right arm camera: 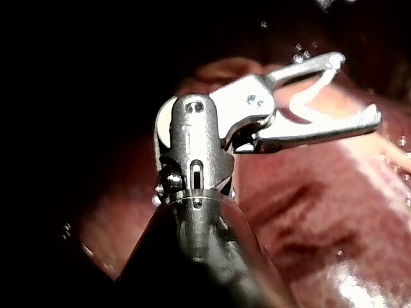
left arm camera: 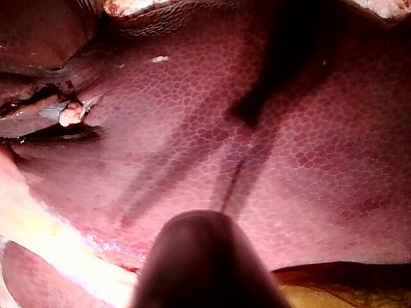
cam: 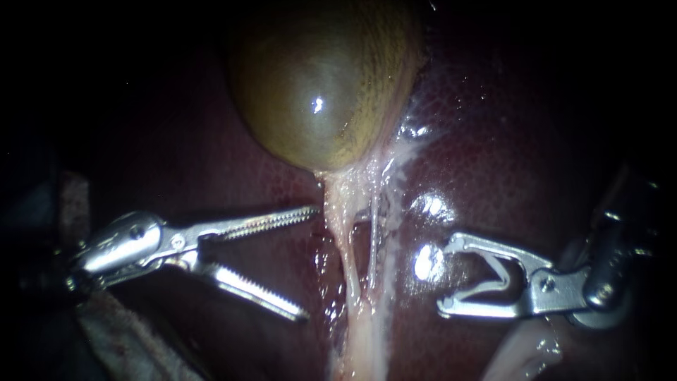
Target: Grabbing gallbladder
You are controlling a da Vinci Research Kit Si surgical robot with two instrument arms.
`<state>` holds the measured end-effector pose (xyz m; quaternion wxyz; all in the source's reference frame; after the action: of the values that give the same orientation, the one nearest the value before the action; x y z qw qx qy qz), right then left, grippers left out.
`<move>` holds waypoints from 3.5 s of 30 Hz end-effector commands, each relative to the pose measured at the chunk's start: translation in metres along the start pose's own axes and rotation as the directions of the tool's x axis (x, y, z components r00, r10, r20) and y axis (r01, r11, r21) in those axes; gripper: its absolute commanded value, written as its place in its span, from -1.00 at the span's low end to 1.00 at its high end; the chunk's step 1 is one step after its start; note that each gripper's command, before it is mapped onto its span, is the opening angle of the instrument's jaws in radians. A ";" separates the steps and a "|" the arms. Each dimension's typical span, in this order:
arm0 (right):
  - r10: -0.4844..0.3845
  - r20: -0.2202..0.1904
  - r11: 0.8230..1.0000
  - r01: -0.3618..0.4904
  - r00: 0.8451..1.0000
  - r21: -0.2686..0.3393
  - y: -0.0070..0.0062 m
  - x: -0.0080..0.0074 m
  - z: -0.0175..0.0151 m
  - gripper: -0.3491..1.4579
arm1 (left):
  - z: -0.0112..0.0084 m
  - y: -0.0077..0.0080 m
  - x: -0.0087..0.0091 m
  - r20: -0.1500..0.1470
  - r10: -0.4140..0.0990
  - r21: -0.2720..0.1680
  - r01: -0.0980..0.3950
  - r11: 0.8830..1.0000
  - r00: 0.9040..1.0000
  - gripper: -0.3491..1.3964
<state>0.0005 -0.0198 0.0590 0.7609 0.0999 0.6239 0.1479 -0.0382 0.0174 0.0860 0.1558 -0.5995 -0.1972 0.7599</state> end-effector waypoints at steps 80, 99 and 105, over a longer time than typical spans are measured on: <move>-0.001 0.000 1.000 0.001 1.000 0.000 0.0000 -0.0001 0.0001 0.04 | 0.0063 -0.0081 -0.0089 -0.248 -0.882 0.294 0.899 0.325 0.400 -0.31; -0.001 0.000 1.000 0.001 1.000 0.000 0.0000 -0.0002 0.0000 0.04 | 0.0063 -0.0080 -0.0094 -0.236 -0.901 0.333 0.902 0.276 0.363 -1.00; -0.001 0.000 1.000 0.001 1.000 0.000 0.0000 -0.0002 0.0000 0.04 | 0.0061 -0.0078 -0.0093 -0.234 -0.902 0.335 0.901 0.275 0.362 -1.00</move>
<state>0.0005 -0.0199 0.0592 0.7608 0.0997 0.6241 0.1475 -0.0421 0.0191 0.0990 0.6787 -0.3338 -0.3373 0.5605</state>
